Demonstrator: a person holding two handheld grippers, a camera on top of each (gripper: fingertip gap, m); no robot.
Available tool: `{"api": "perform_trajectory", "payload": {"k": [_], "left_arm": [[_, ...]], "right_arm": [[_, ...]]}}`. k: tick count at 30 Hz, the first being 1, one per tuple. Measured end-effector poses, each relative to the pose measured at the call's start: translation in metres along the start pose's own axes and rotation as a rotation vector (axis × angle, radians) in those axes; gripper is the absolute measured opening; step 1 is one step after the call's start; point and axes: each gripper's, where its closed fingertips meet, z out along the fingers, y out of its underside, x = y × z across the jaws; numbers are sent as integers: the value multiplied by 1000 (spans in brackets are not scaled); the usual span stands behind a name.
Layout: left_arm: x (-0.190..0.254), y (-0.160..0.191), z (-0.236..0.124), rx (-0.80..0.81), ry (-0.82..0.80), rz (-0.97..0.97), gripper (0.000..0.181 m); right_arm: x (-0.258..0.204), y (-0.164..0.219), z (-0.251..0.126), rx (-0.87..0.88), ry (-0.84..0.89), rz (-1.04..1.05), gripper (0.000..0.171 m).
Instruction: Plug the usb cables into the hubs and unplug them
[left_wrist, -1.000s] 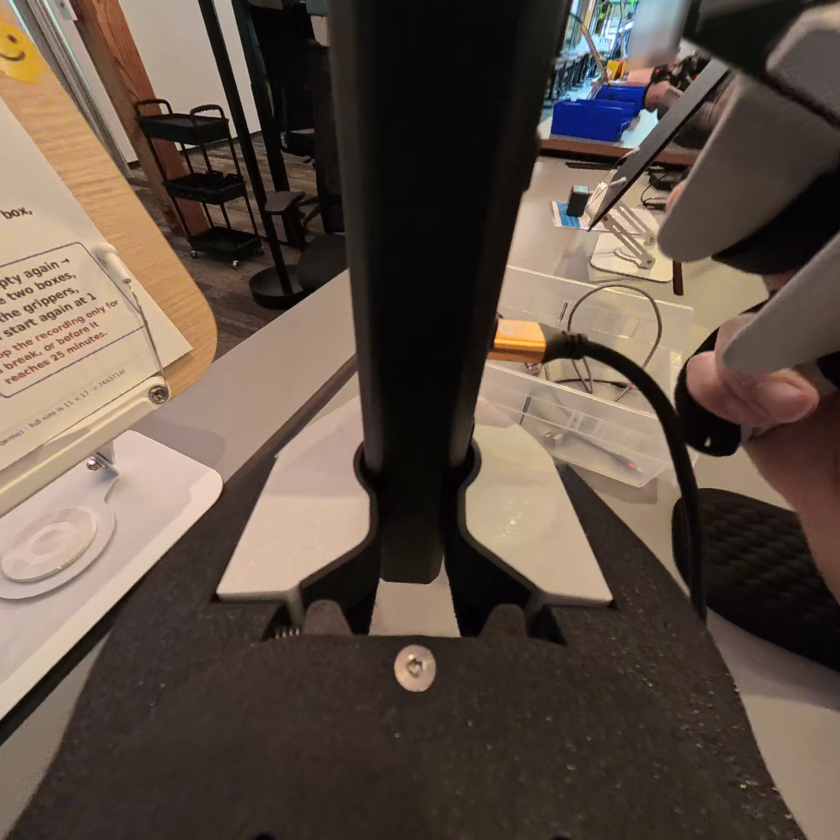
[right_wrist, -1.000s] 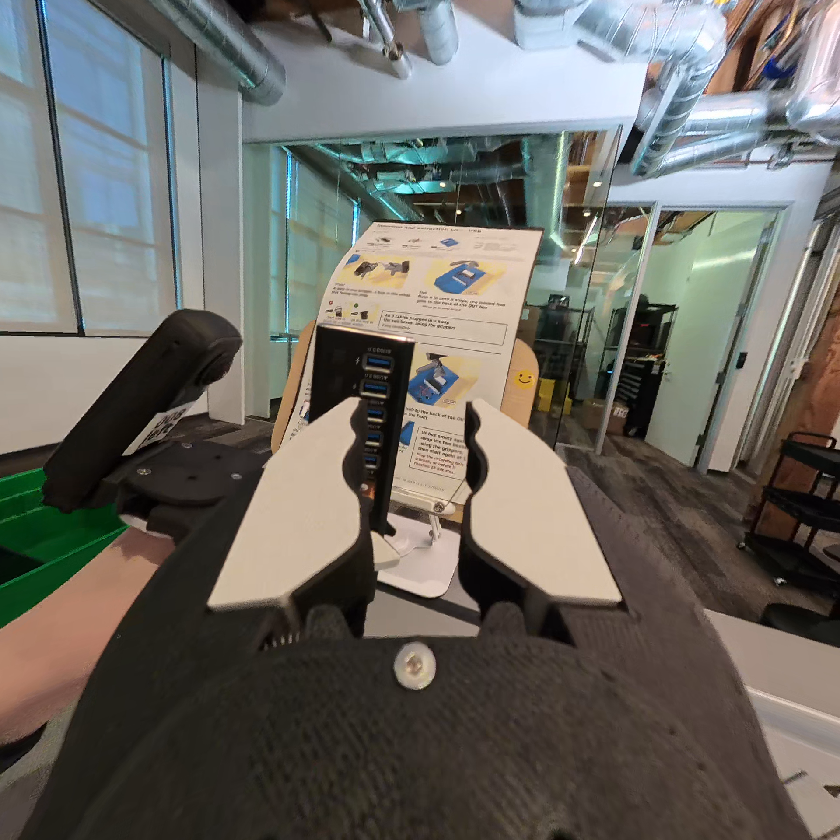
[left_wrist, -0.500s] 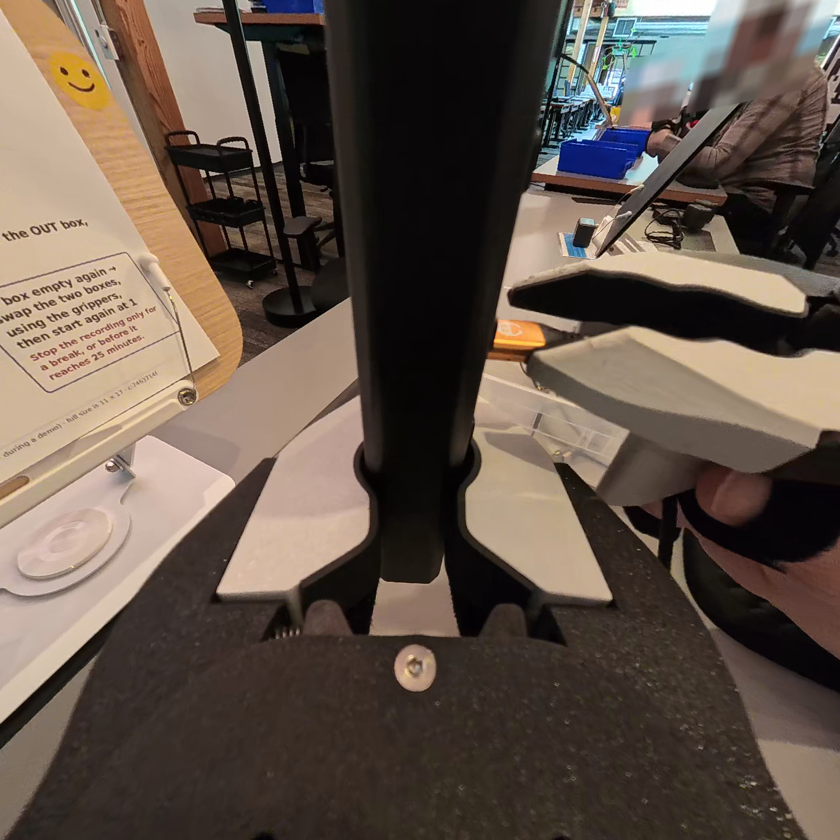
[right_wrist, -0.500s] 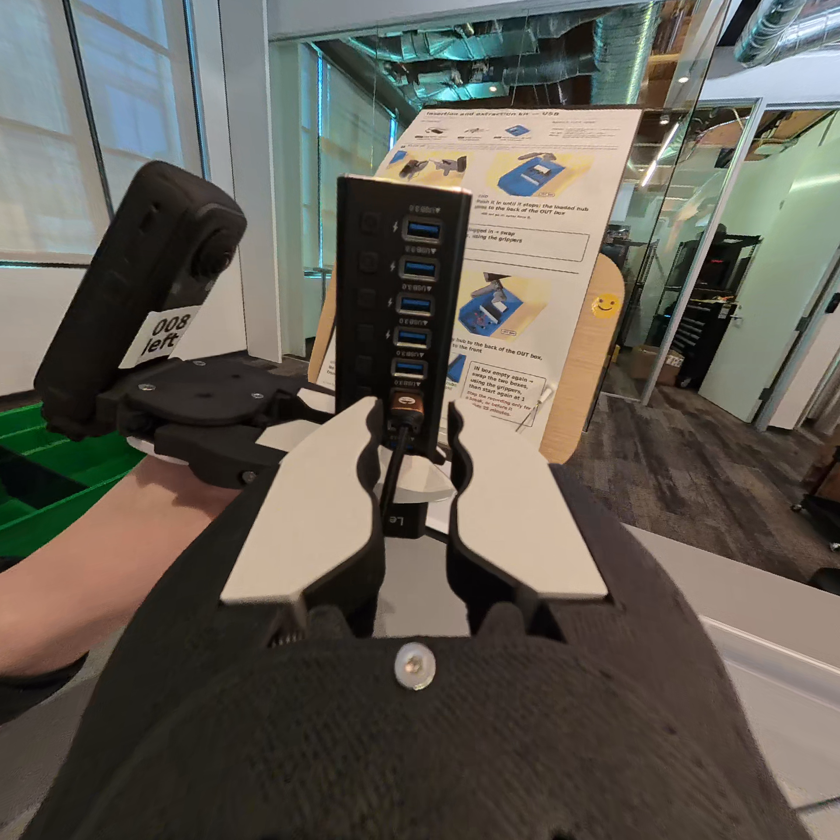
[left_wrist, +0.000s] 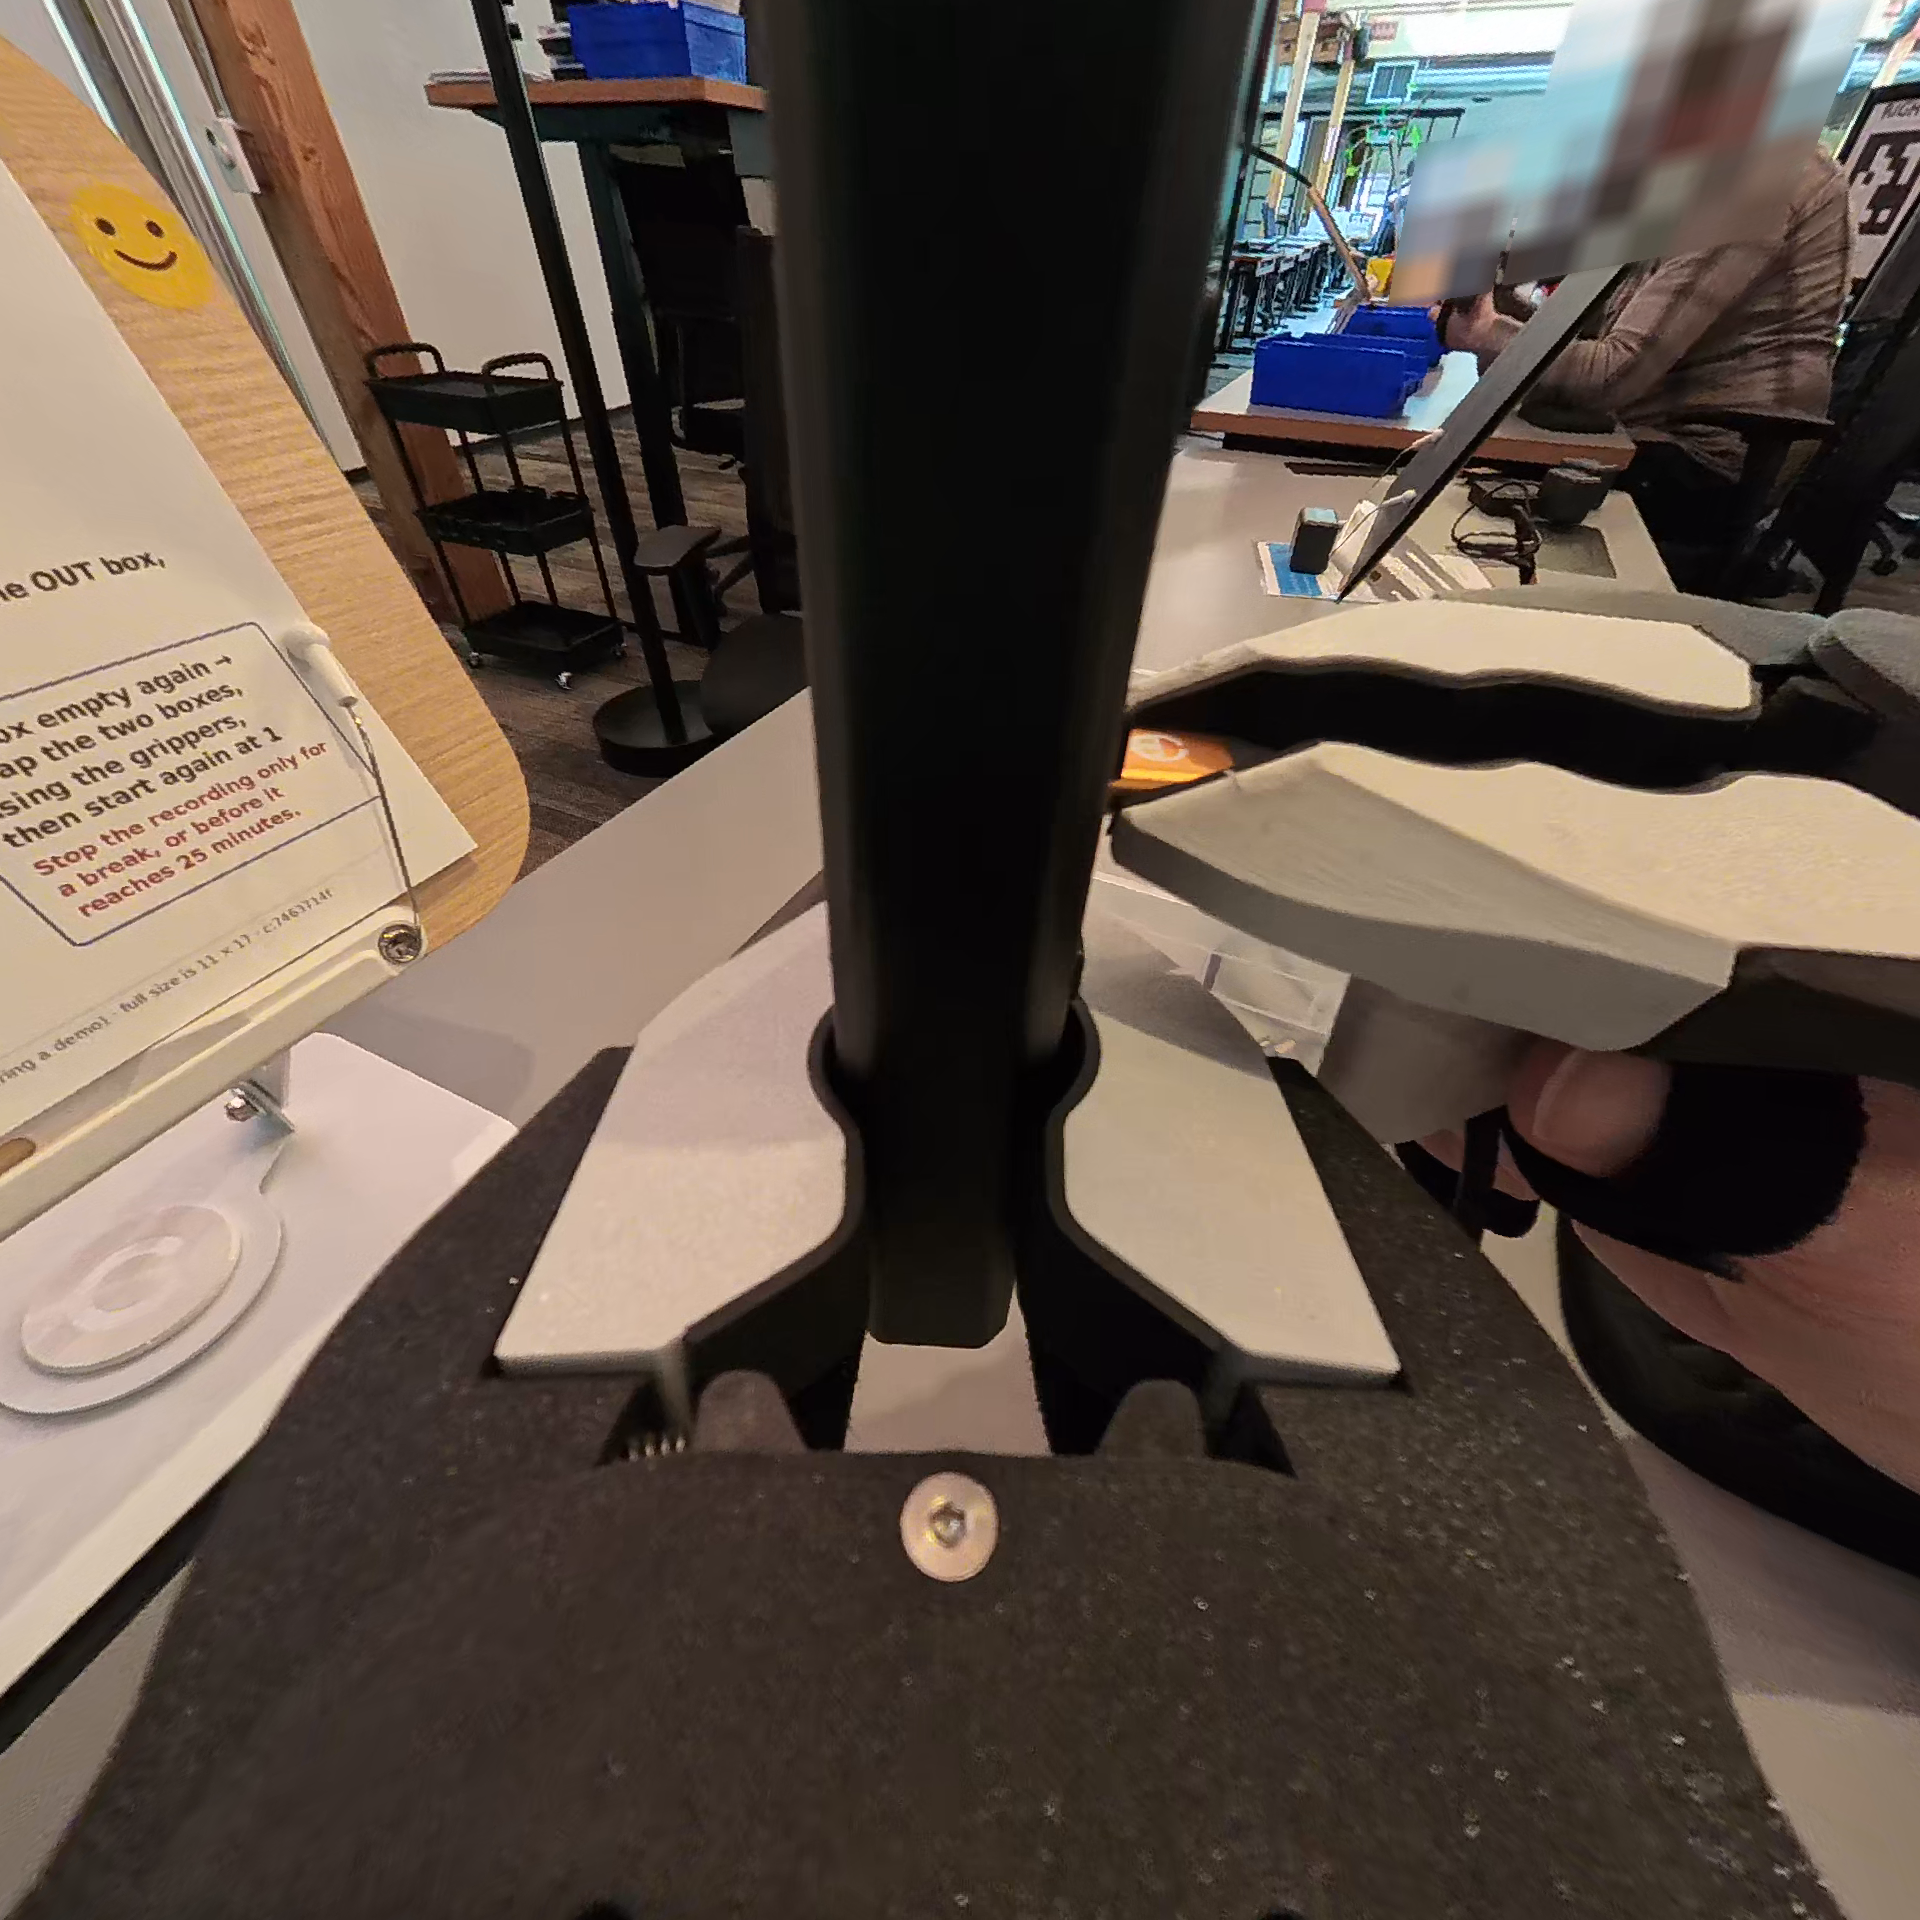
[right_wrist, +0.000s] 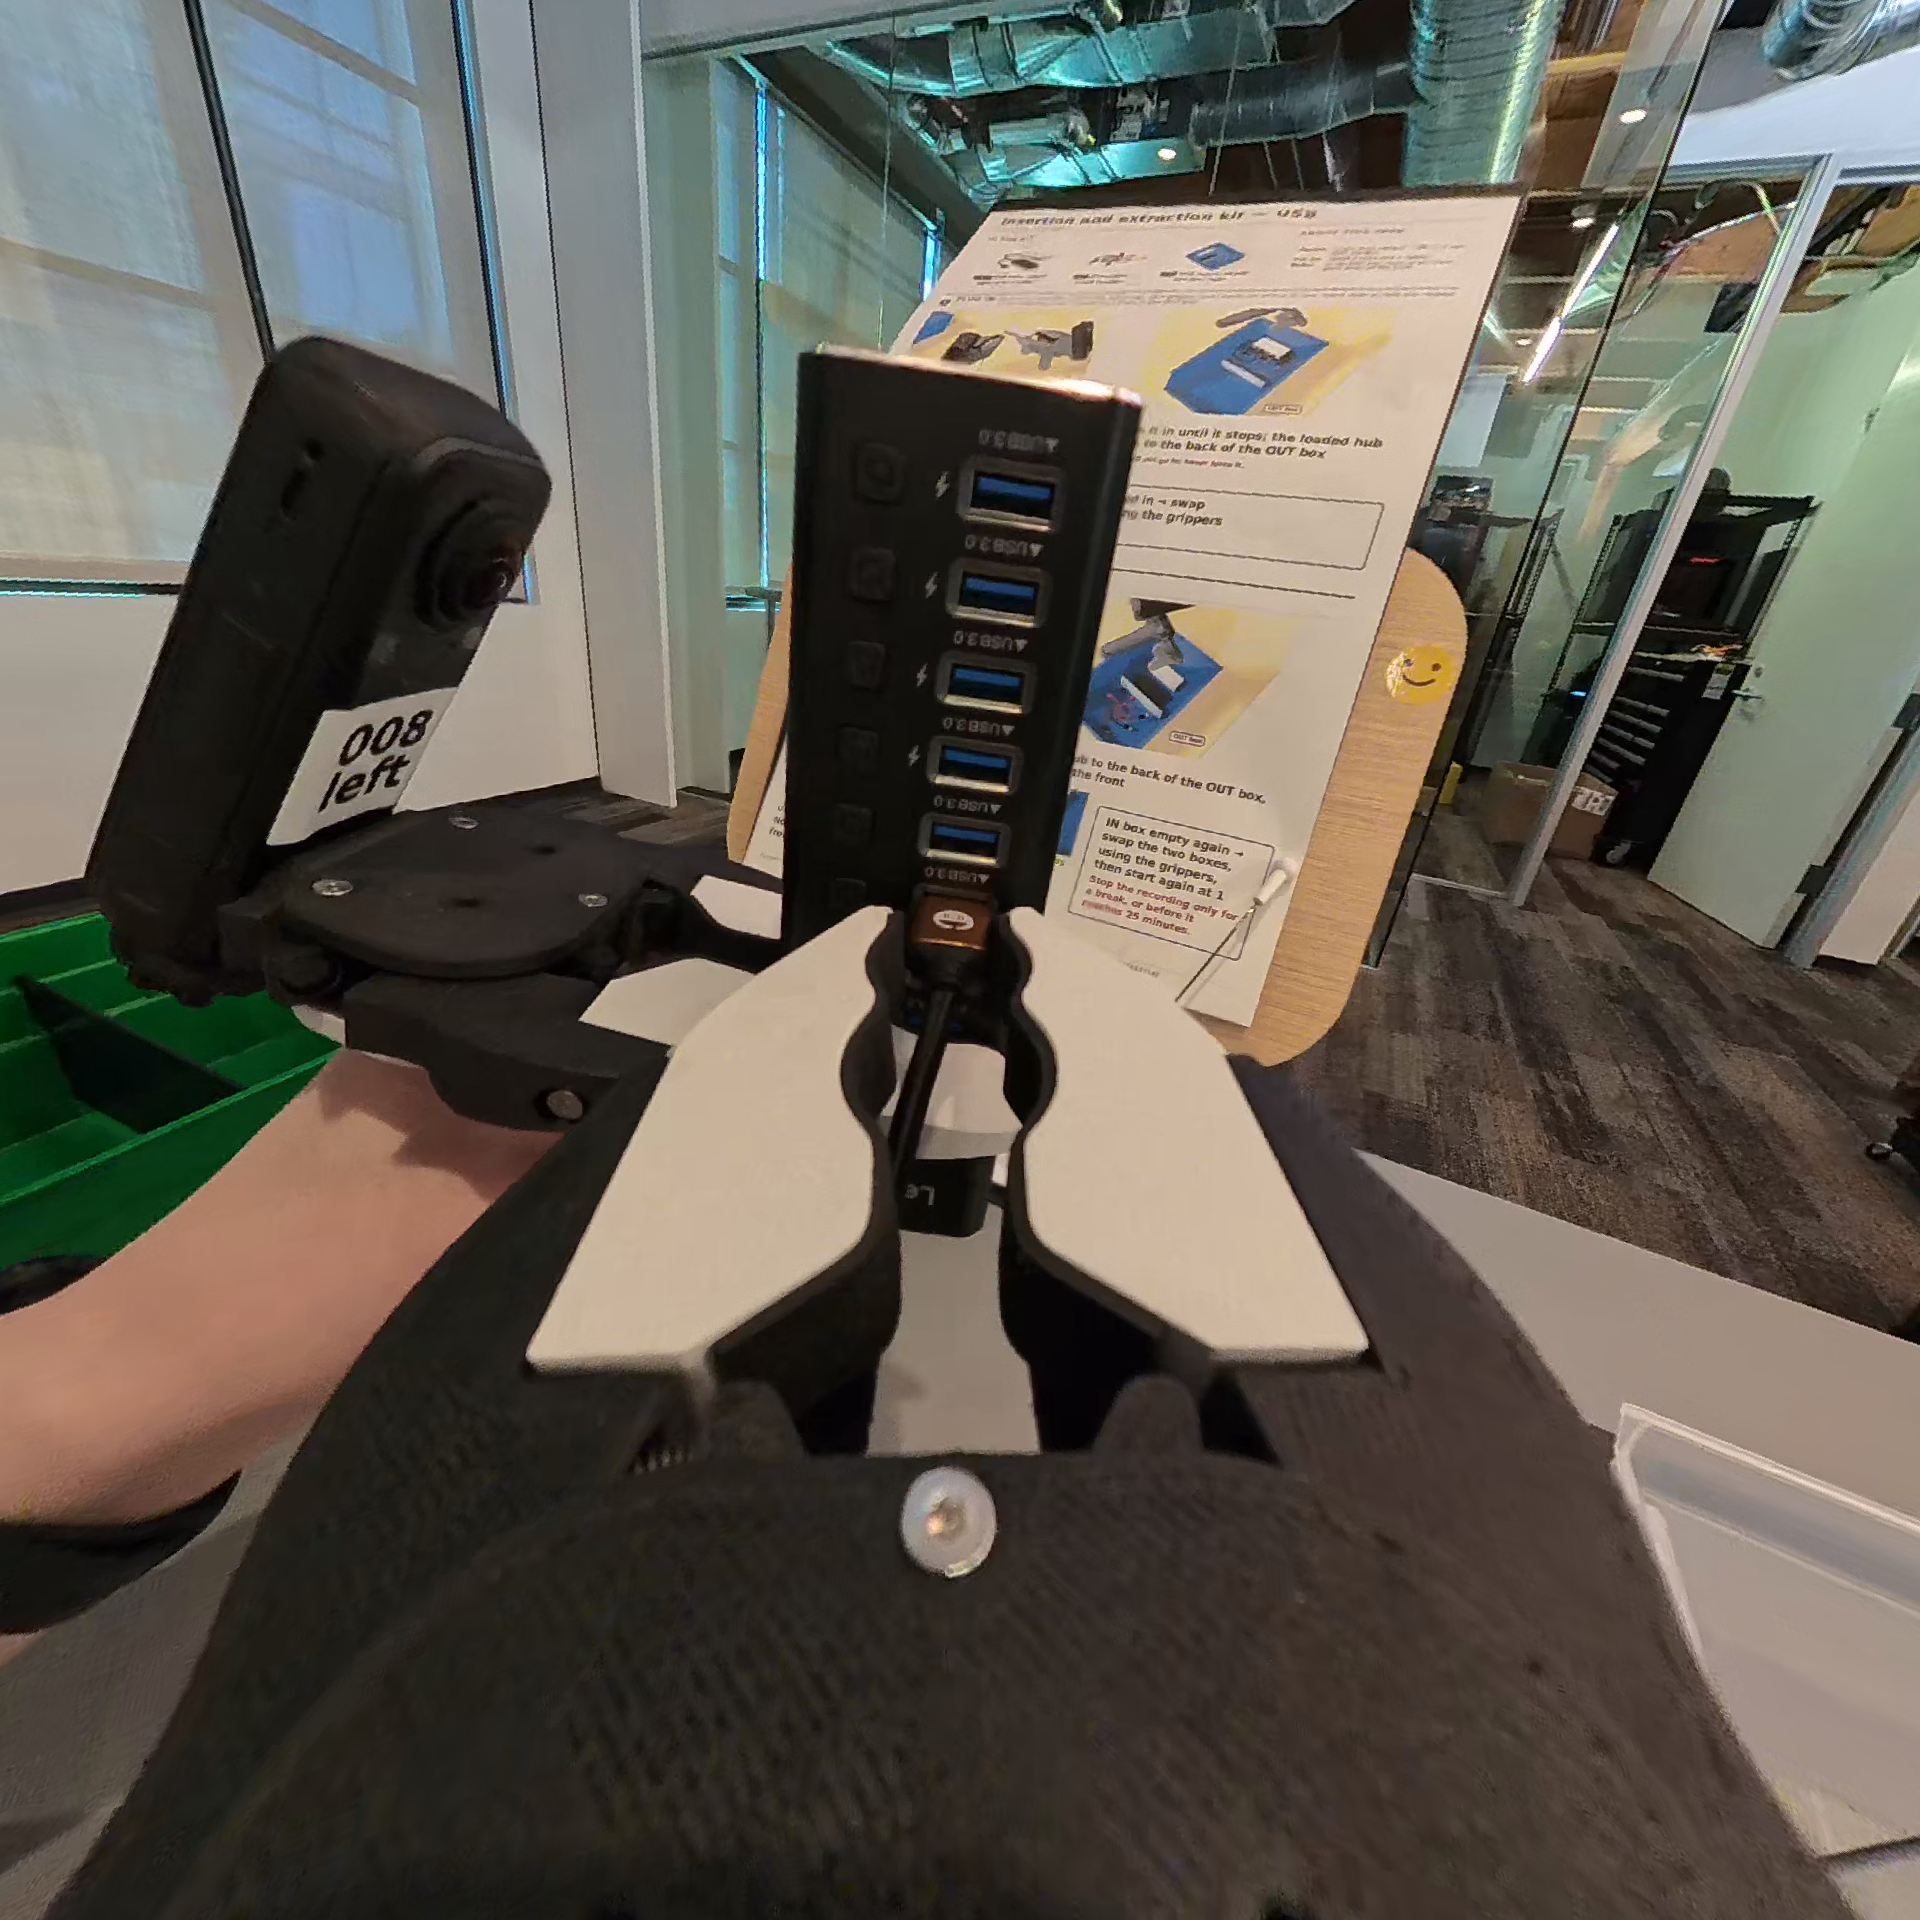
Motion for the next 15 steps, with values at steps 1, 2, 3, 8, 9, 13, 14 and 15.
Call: {"api": "perform_trajectory", "payload": {"k": [1,2,3,8,9,13,14,15], "left_arm": [[0,0,0,4,2,-3,30],[0,-1,0,9,-3,-1,30],[0,-2,0,14,-8,2,30],[-2,-8,-3,65,-38,-15,30],[-1,-9,-3,77,-31,-30,31],[0,-7,0,95,16,-100,31],[-1,-6,0,92,19,-98,31],[-1,-6,0,92,31,-97,31]], "right_arm": [[0,0,0,-1,1,-1,16],[-1,-1,-1,1,4,-10,16],[-1,-1,-1,5,11,-24,16],[-4,-5,-2,43,45,-53,17],[-4,-6,-2,48,50,-58,17],[-4,-4,1,40,81,-85,17],[-4,-3,2,38,80,-83,17],[-4,-2,2,38,72,-79,17]]}}
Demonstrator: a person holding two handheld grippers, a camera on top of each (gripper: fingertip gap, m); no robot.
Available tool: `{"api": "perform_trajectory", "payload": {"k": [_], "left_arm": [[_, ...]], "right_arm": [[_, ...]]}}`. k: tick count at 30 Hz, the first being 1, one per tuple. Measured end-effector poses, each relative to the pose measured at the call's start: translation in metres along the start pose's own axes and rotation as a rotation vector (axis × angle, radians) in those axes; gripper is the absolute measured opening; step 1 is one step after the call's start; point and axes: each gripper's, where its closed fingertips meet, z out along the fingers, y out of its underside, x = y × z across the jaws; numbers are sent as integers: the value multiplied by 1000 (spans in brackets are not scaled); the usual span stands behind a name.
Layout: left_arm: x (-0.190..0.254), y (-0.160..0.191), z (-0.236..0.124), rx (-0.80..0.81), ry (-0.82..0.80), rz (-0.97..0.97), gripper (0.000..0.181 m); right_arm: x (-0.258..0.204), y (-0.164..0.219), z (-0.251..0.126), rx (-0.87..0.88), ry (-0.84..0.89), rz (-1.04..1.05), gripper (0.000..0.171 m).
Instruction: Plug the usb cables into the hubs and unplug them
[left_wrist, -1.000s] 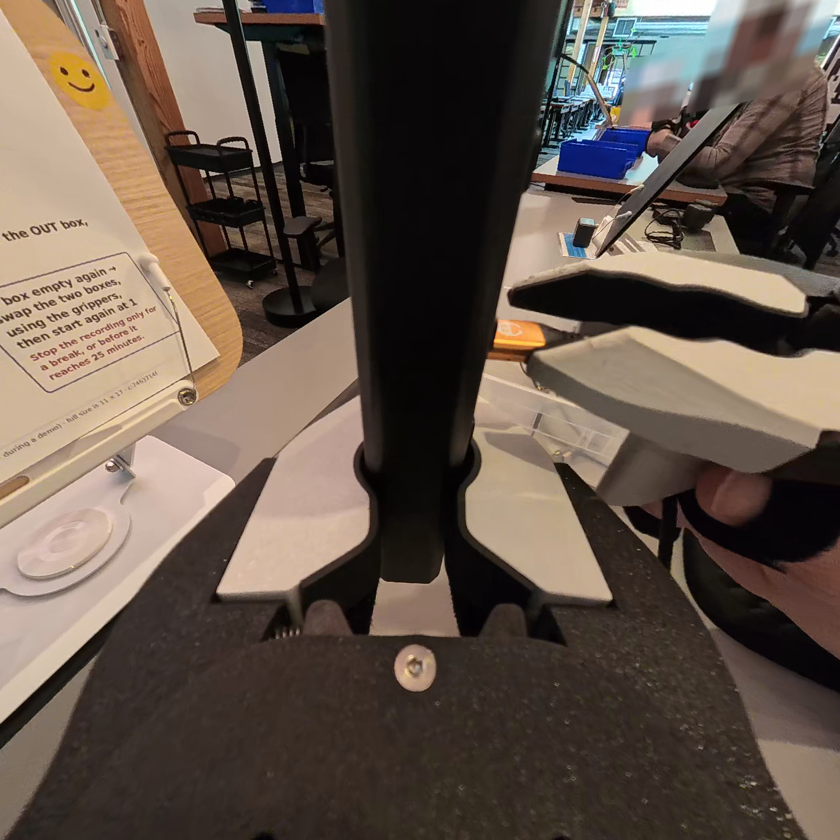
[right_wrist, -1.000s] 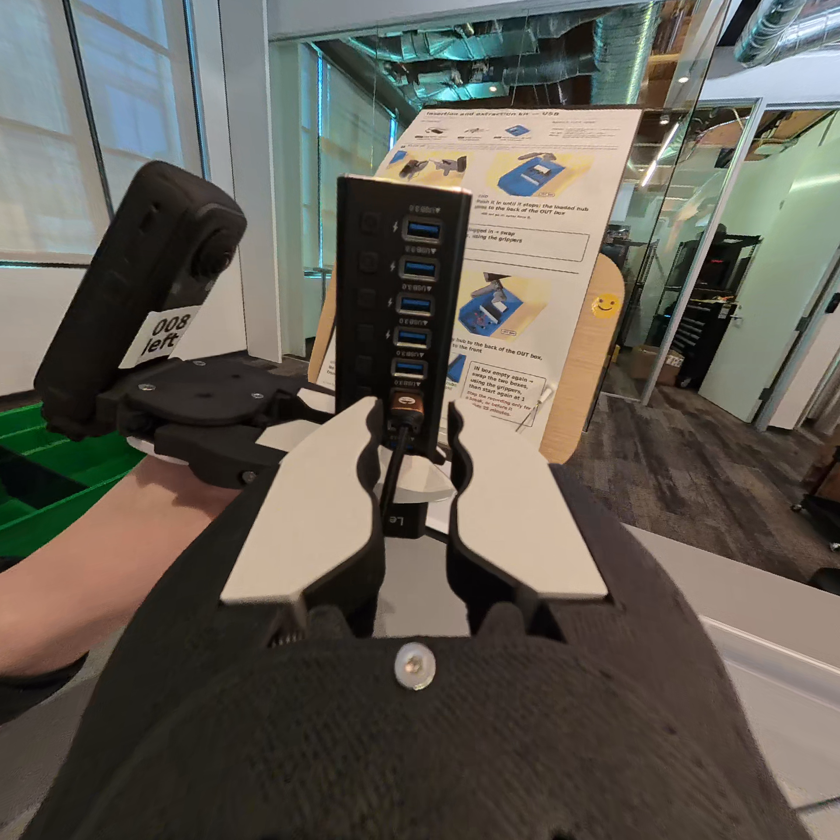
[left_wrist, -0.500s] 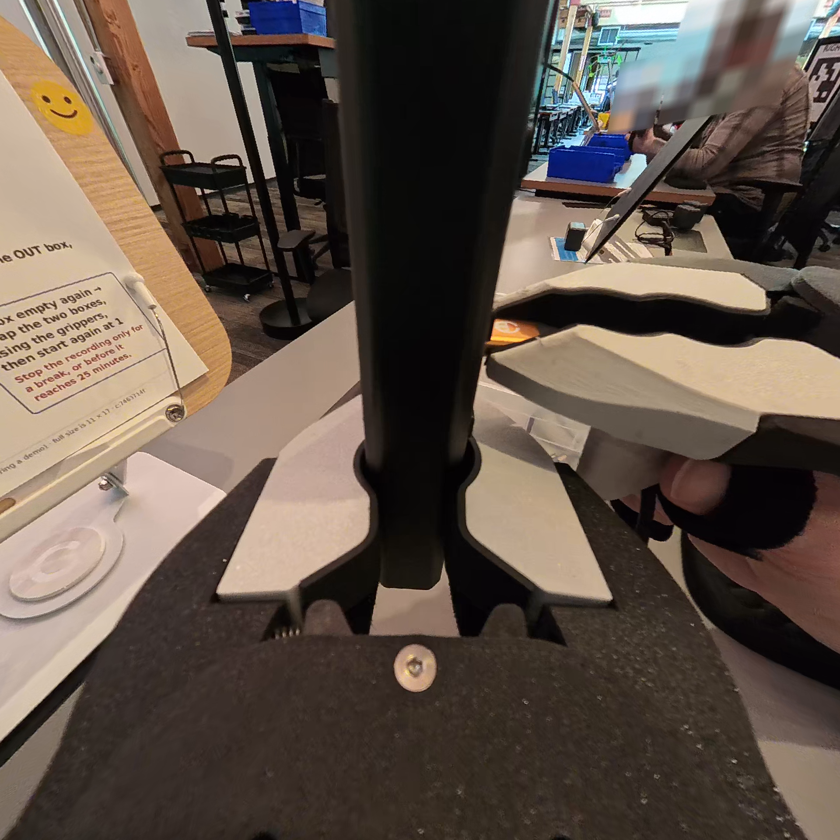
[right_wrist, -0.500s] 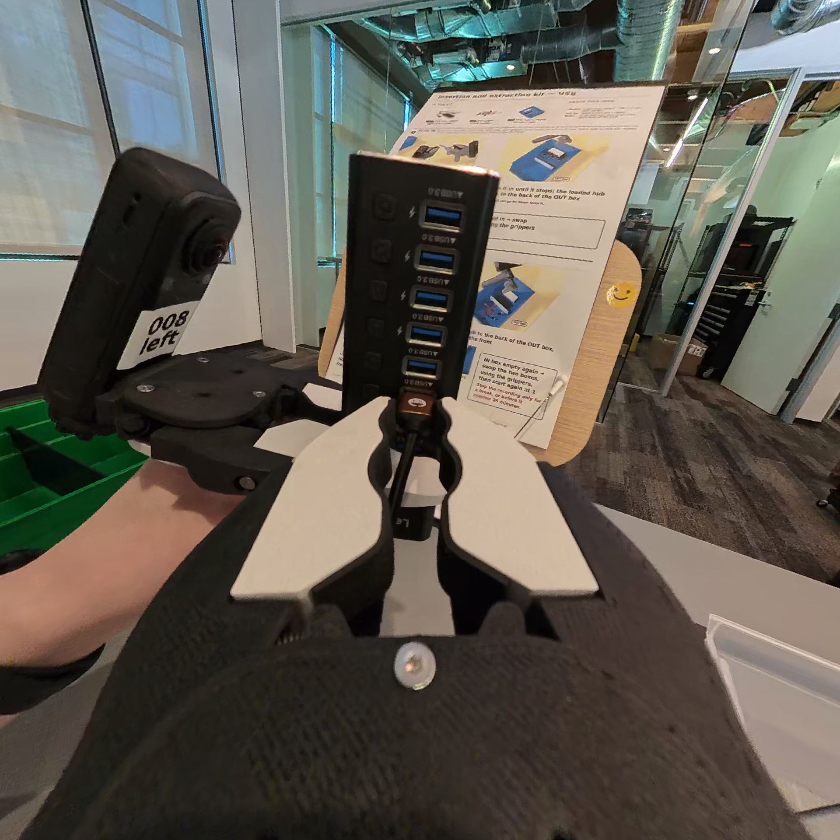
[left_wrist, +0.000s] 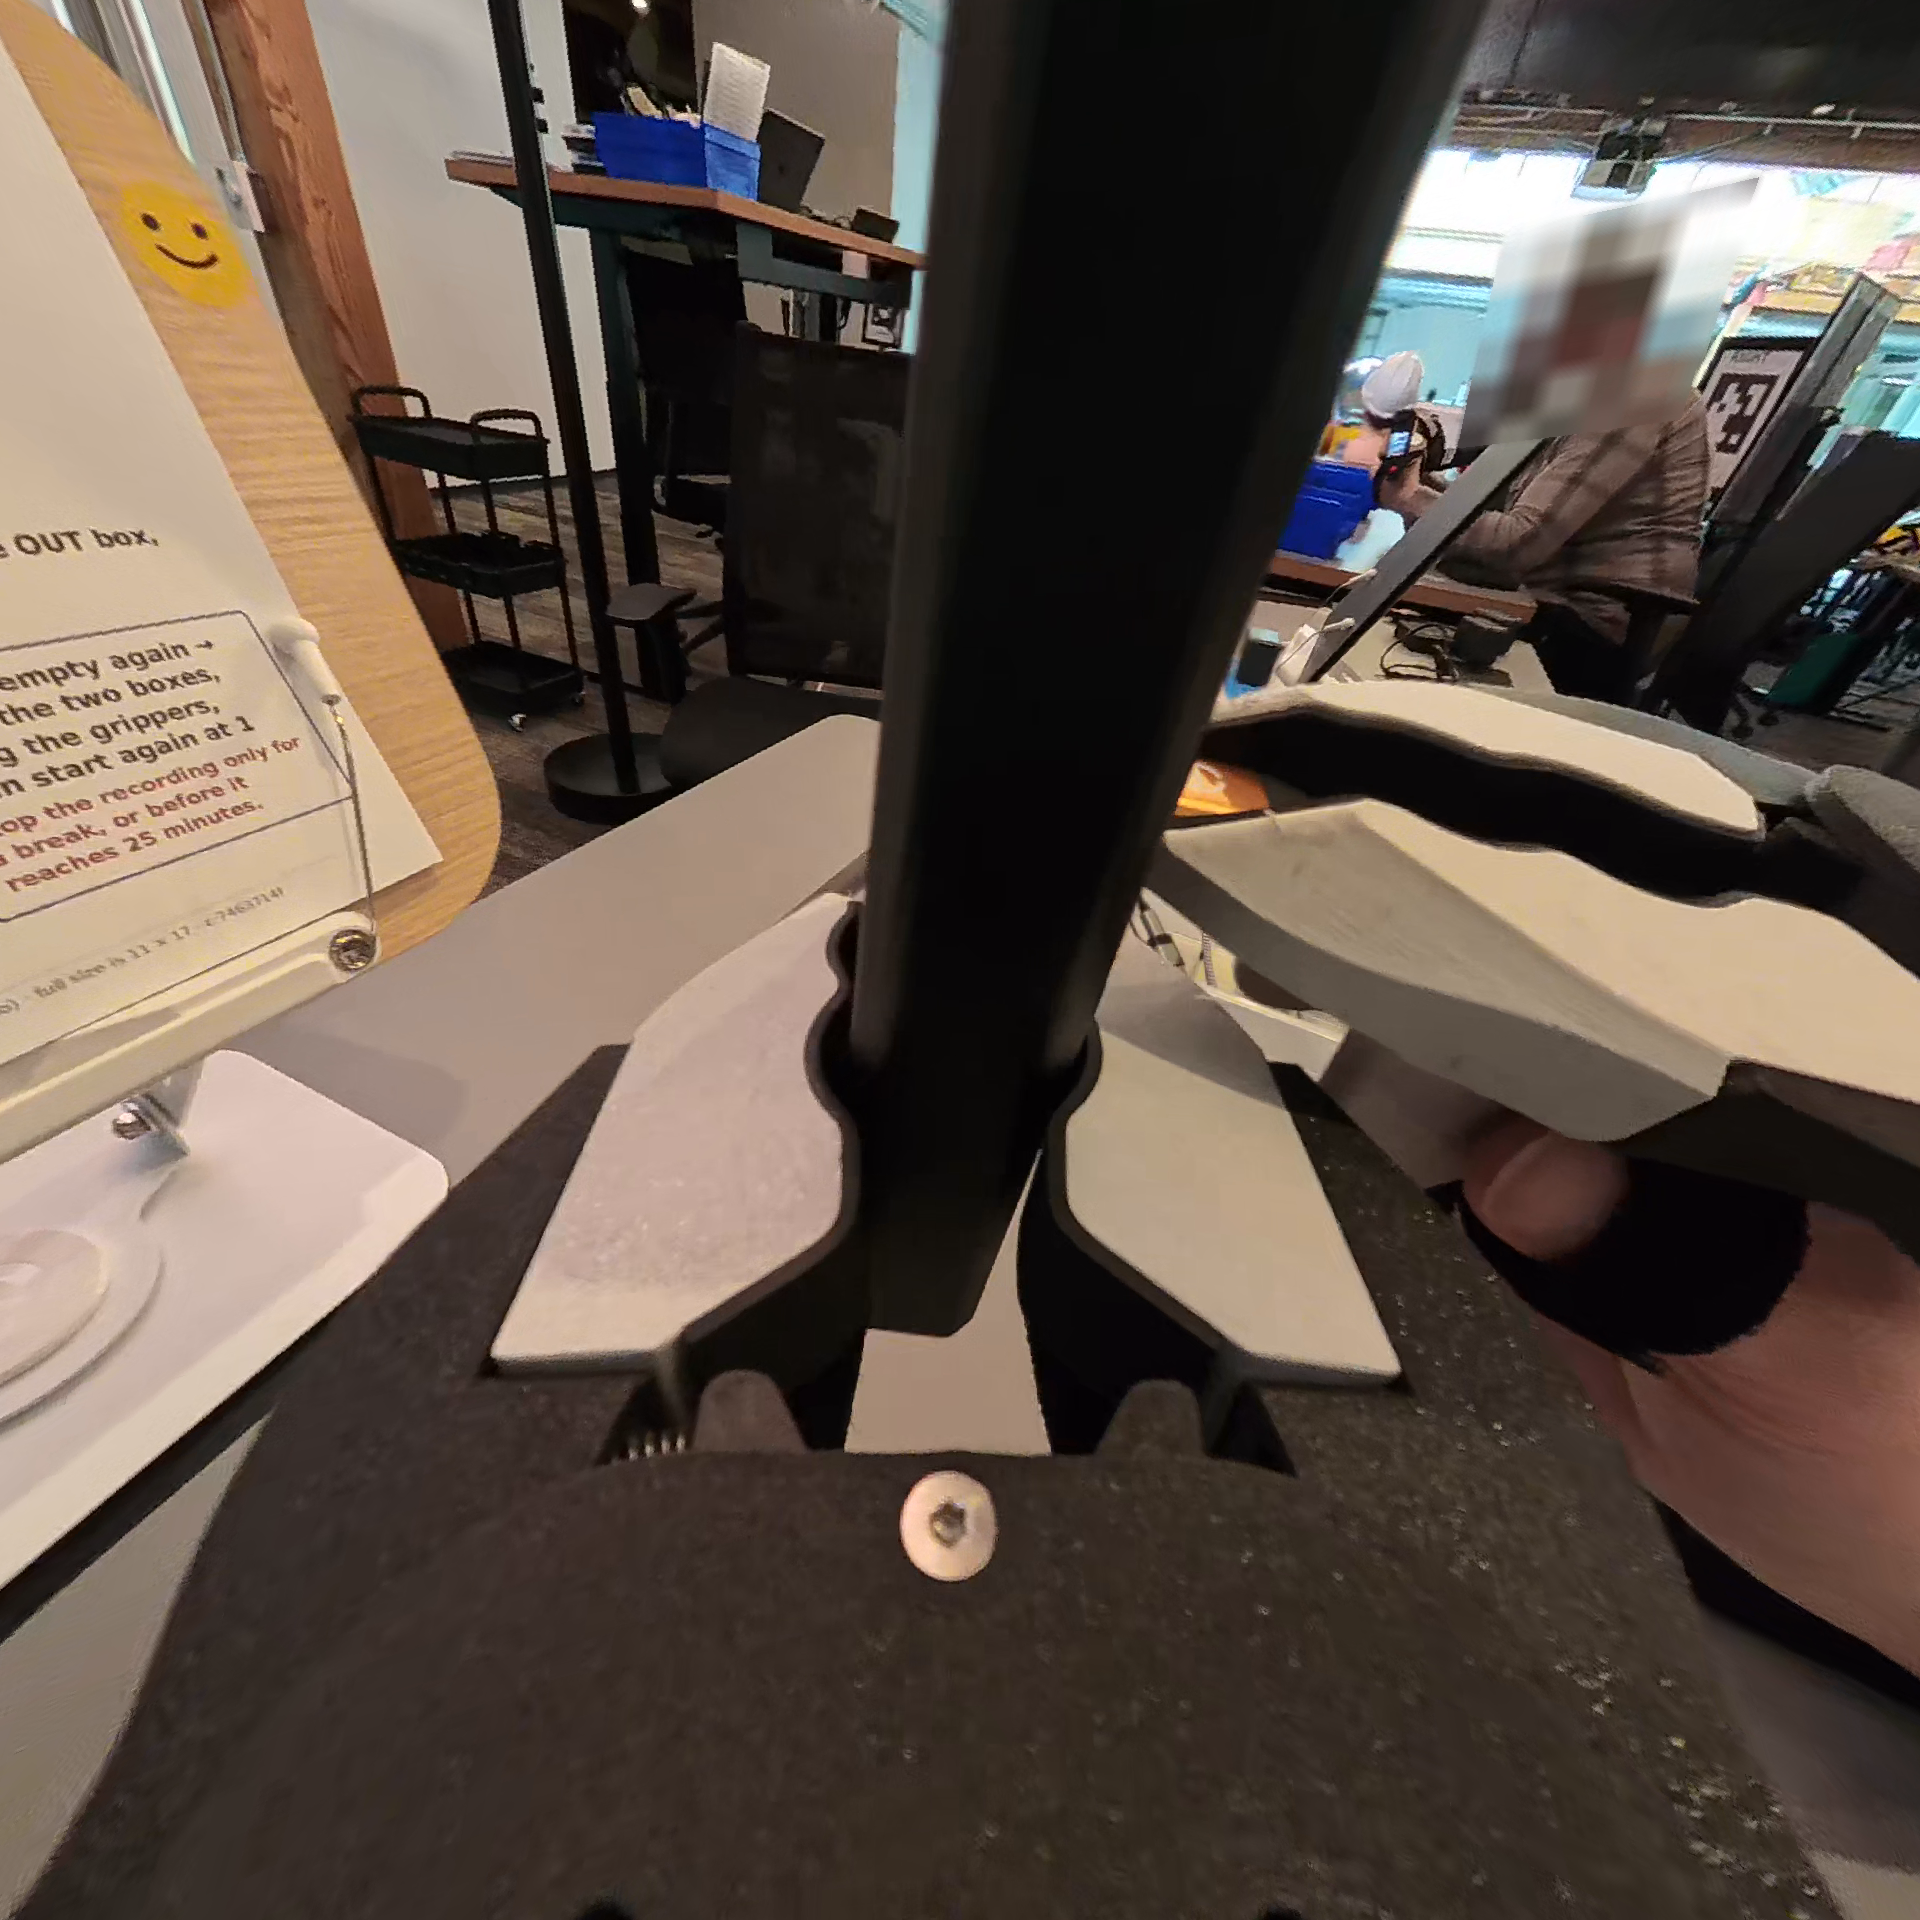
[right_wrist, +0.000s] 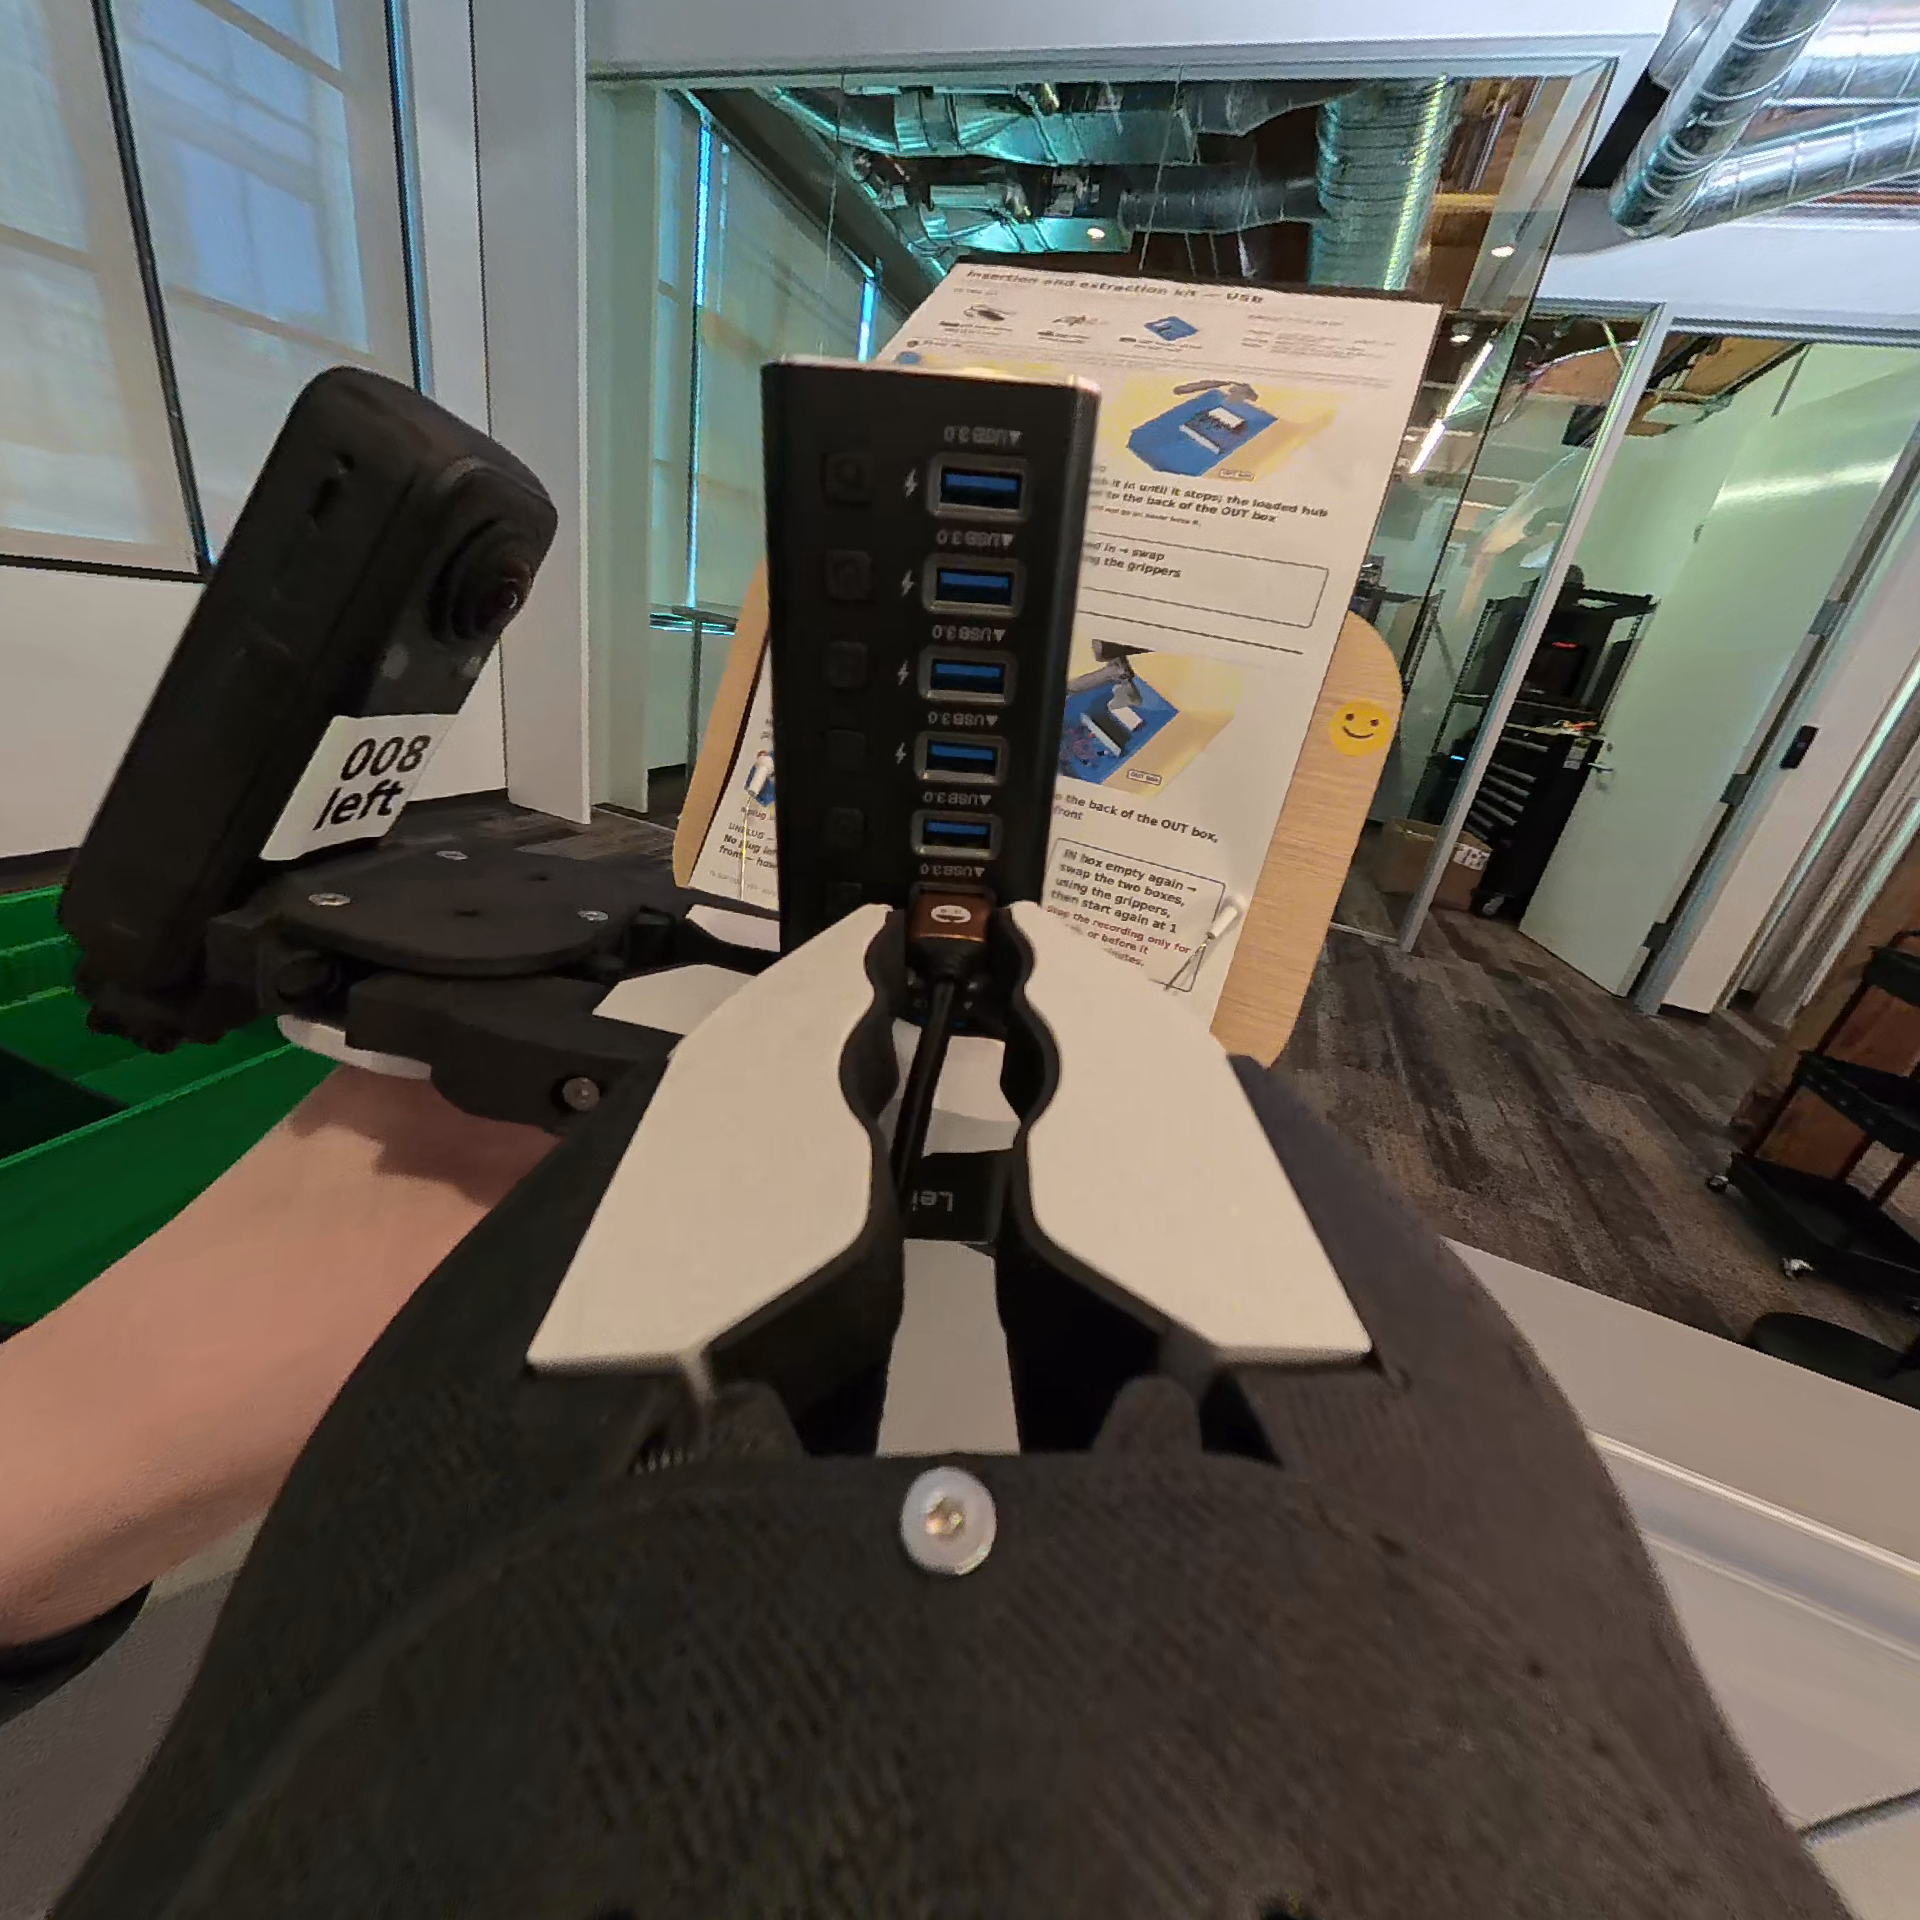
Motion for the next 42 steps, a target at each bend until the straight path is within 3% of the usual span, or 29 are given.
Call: {"api": "perform_trajectory", "payload": {"k": [4,20,28,37,42], "left_arm": [[8,-1,0,4,107,-40,31],[-21,8,-2,-50,-74,4,32],[-17,9,-1,-66,3,-21,32],[-28,17,1,-99,-84,64,32],[-15,13,1,-113,-18,65,31]], "right_arm": [[-4,-4,-1,8,-63,1,17],[-3,13,14,-51,33,-21,17],[-5,12,12,-36,-68,7,17],[-2,25,13,-79,-1,-22,17],[-1,16,7,-40,-51,53,16]]}}
